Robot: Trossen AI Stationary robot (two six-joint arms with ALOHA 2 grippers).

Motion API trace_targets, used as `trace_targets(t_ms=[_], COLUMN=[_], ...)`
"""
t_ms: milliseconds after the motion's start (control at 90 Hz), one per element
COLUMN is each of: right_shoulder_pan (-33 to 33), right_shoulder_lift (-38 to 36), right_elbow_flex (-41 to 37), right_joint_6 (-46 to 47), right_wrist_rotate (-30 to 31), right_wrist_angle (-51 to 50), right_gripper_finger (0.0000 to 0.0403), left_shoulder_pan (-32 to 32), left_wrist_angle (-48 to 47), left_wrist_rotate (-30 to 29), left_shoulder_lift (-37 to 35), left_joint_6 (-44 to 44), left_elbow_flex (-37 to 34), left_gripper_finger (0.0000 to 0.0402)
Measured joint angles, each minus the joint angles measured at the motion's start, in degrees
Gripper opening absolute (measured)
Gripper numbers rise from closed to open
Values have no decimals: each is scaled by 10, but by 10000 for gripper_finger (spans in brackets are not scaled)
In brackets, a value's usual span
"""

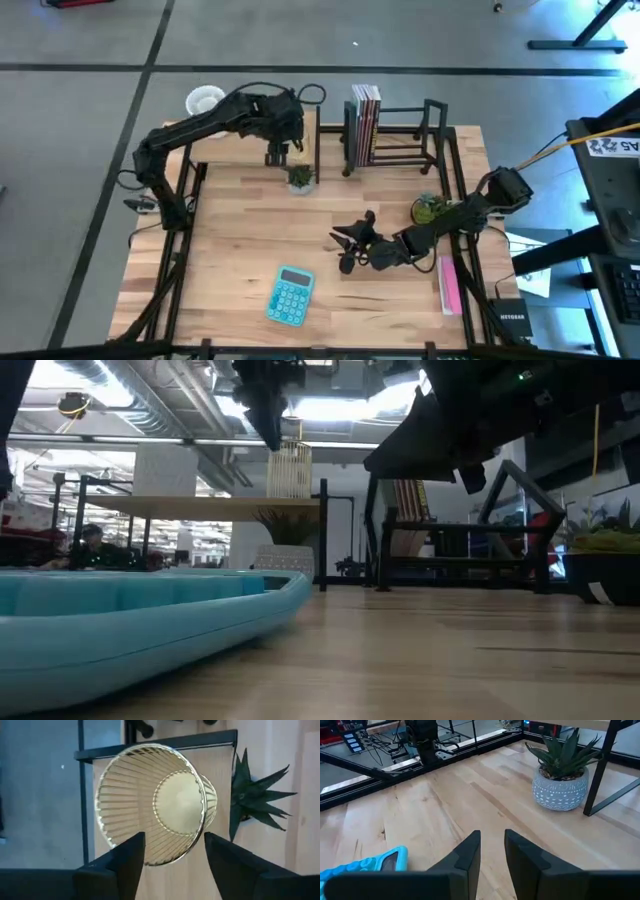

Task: Stock shelves
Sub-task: Adjust the gold pen holder on the shelf

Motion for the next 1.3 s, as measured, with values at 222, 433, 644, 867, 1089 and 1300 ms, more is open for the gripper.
trace_targets(t_ms=[222, 433, 644, 867, 1089, 1300], right_shoulder_pan=[0, 0, 0, 0, 0, 0], right_shoulder_lift=[0, 0, 0, 0, 0, 0], right_elbow_flex=[0, 0, 0, 0, 0, 0], right_joint_6=[0, 0, 0, 1, 14, 16], right_wrist_rotate=[0, 0, 0, 0, 0, 0], right_wrist_angle=[0, 0, -1, 0, 0, 0], right_gripper_finger=[72, 72, 72, 72, 72, 72], left_shoulder_pan=[-4, -4, 0, 32, 71, 82], left_wrist_angle=[4, 27, 85, 105, 105, 107], left_wrist_rotate=[2, 4, -2, -1, 55, 65], left_shoulder_lift=[12, 12, 12, 12, 13, 13], left_joint_6=[5, 20, 47, 52, 34, 15], left_elbow_flex=[0, 0, 0, 0, 0, 0], left_gripper_finger=[108, 17, 2, 0, 0, 0])
